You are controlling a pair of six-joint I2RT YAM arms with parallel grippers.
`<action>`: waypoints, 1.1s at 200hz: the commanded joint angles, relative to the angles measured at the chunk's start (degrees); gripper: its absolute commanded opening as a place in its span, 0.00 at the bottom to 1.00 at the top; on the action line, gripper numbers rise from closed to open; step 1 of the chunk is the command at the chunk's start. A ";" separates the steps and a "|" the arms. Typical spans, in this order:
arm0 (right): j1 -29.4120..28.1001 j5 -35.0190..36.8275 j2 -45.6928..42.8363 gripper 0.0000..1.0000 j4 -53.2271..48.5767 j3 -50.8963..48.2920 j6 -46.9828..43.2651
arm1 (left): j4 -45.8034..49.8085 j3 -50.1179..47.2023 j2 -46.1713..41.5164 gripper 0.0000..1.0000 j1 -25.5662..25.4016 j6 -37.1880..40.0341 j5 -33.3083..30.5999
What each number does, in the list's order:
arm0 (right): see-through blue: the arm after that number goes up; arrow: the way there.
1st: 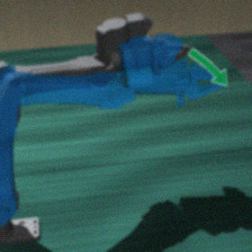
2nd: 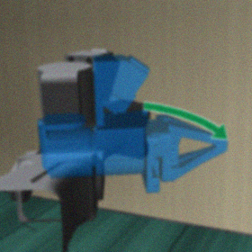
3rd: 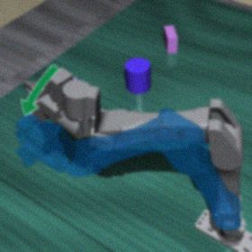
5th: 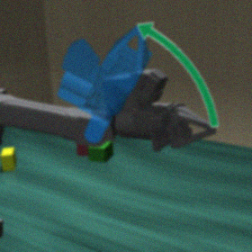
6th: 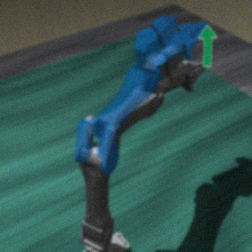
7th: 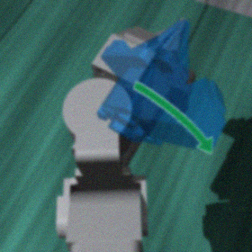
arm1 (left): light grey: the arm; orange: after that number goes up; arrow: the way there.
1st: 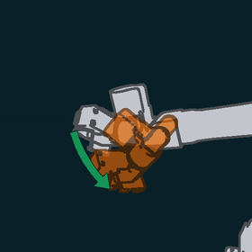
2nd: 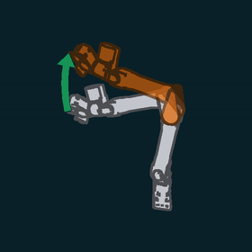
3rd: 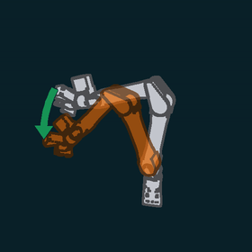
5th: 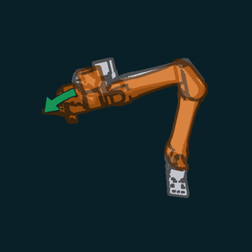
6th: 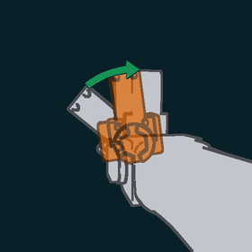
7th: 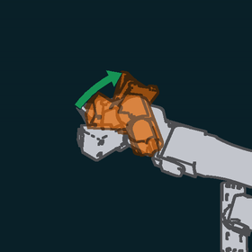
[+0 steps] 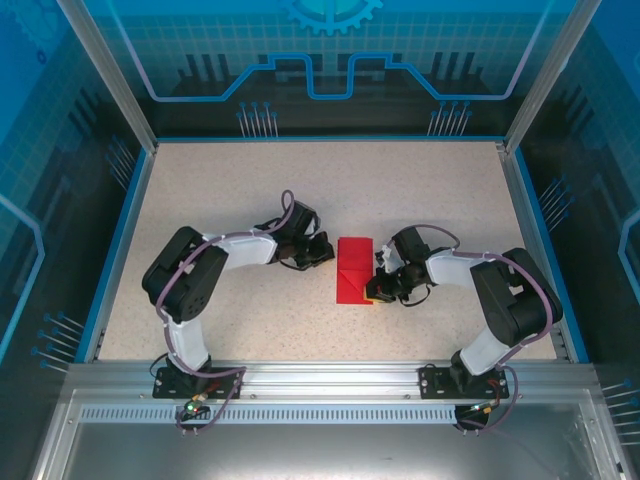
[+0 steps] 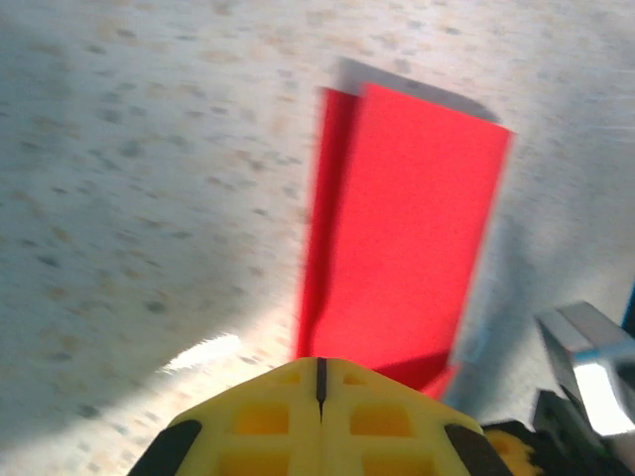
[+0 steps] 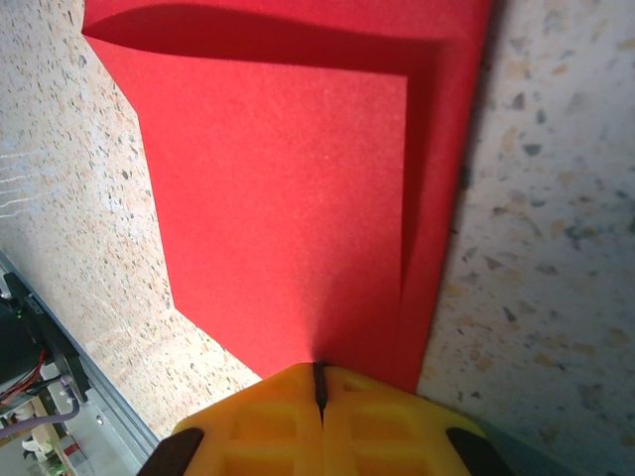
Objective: Fold a paper plane with a square sheet of paper (pick it up from the middle)
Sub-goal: Fold the triangle a second time at the center of the table.
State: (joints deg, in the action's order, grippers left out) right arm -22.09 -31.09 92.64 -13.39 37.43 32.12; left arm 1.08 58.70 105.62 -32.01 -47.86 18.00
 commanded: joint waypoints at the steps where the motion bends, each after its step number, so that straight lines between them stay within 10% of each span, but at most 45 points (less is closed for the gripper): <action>1: 0.98 4.45 1.35 0.03 -5.67 -2.23 -0.89 | 2.00 2.20 -2.32 0.00 -3.22 1.48 1.10; 121: -1.00 -0.83 -4.40 0.09 -7.53 3.77 -0.93 | 4.41 3.40 7.14 0.00 -6.80 1.69 0.11; 220: -3.72 1.52 7.51 0.11 -8.18 10.49 -0.99 | 4.95 3.66 8.02 0.00 -6.79 1.56 0.22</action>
State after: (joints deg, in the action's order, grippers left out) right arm -25.28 -30.41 98.10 -19.49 48.01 31.51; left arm 2.26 61.69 111.74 -38.74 -47.59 19.51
